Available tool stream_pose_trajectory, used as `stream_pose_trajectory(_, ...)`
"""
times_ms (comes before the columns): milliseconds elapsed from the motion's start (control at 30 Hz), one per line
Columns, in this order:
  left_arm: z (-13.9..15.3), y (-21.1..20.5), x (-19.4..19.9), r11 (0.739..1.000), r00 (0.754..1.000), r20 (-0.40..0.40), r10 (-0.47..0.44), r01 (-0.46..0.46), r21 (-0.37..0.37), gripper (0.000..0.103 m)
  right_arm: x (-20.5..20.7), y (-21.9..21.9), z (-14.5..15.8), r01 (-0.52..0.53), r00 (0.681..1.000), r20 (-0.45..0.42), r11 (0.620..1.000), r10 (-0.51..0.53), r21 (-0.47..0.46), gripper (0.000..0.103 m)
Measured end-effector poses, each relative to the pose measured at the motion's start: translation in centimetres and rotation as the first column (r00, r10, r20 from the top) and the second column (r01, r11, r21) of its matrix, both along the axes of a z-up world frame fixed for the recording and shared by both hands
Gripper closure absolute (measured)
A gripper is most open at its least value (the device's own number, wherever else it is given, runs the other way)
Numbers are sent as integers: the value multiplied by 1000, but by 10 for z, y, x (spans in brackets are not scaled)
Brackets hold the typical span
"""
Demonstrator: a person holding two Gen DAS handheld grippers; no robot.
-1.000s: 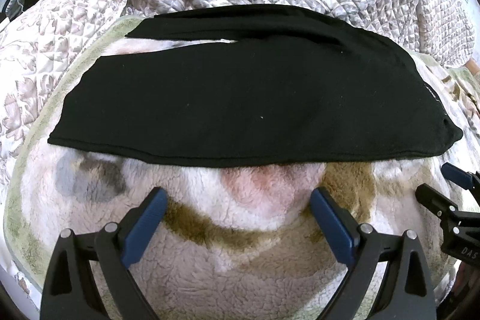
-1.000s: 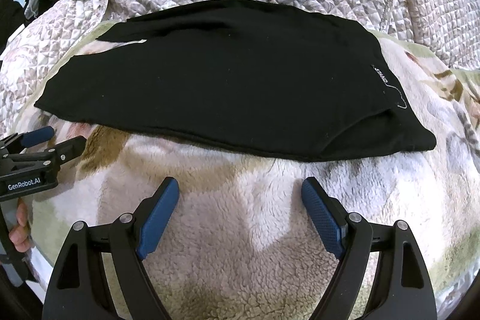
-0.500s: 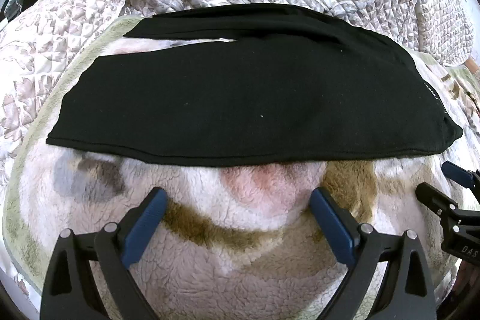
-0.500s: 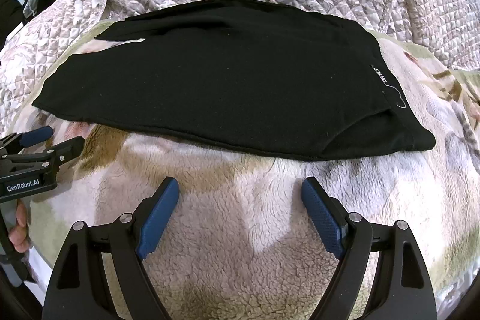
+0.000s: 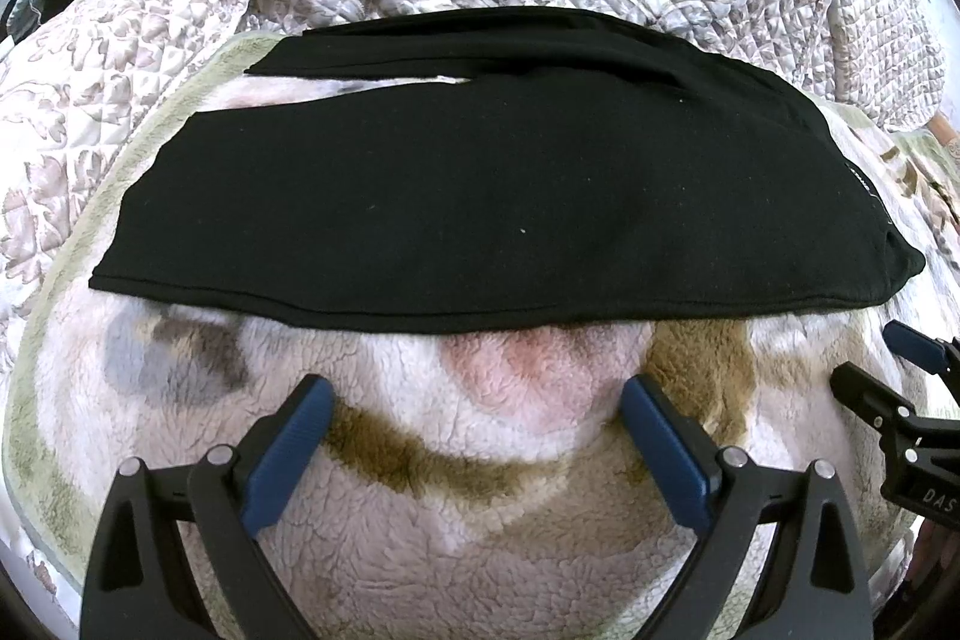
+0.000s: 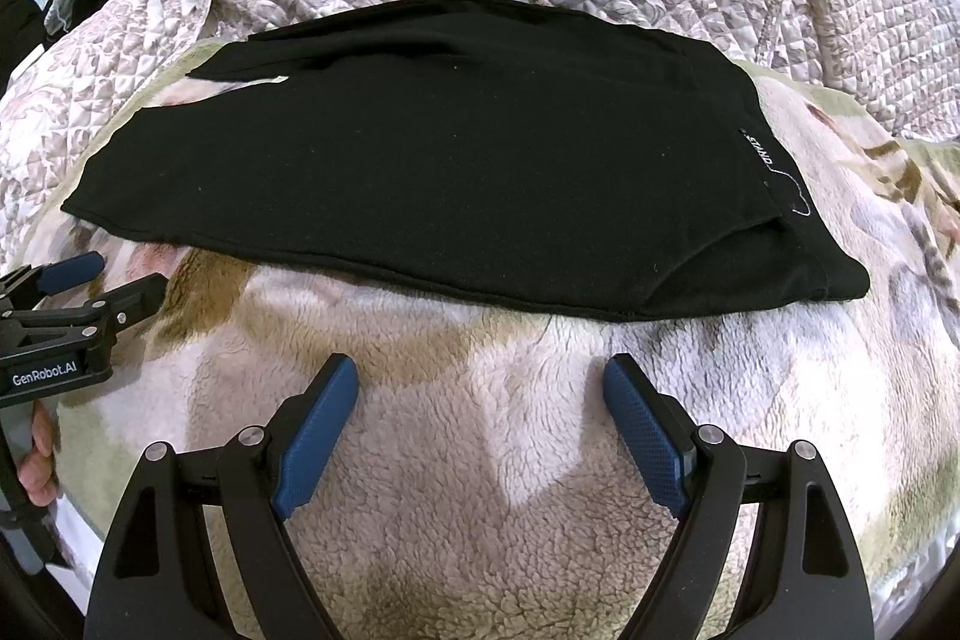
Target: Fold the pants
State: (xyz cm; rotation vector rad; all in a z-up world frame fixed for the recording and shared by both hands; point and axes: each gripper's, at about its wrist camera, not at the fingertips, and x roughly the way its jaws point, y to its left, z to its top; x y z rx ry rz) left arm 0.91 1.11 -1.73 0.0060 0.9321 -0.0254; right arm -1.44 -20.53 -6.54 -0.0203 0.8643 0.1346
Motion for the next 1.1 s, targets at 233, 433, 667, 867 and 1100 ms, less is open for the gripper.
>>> stream_pose_trajectory(233, 0, -1, 0, 1000, 1000, 2, 0, 0, 0, 4, 0, 1, 0, 1, 1000, 0, 1000, -1, 0, 19)
stream_pose_trajectory(433, -1, -2, -1, 1000, 1000, 4, -1, 1, 1, 4, 0, 1, 0, 0, 1000, 1, 1000, 0, -2, 19)
stream_pose_trajectory(667, -2, -3, 0, 1000, 1000, 4, -2, 2, 1, 3, 1, 0, -1, 3, 1000, -1, 1000, -3, -2, 18)
stream_pose_trajectory(867, -2, -4, -1, 1000, 1000, 5, -2, 2, 3, 3, 2, -2, -2, 8, 1000, -1, 1000, -8, -7, 18)
stream_pose_trajectory(1100, -3, -5, -1, 1000, 1000, 5, -3, 3, 2, 3, 2, 0, -1, 9, 1000, -4, 1000, -9, -16, 18)
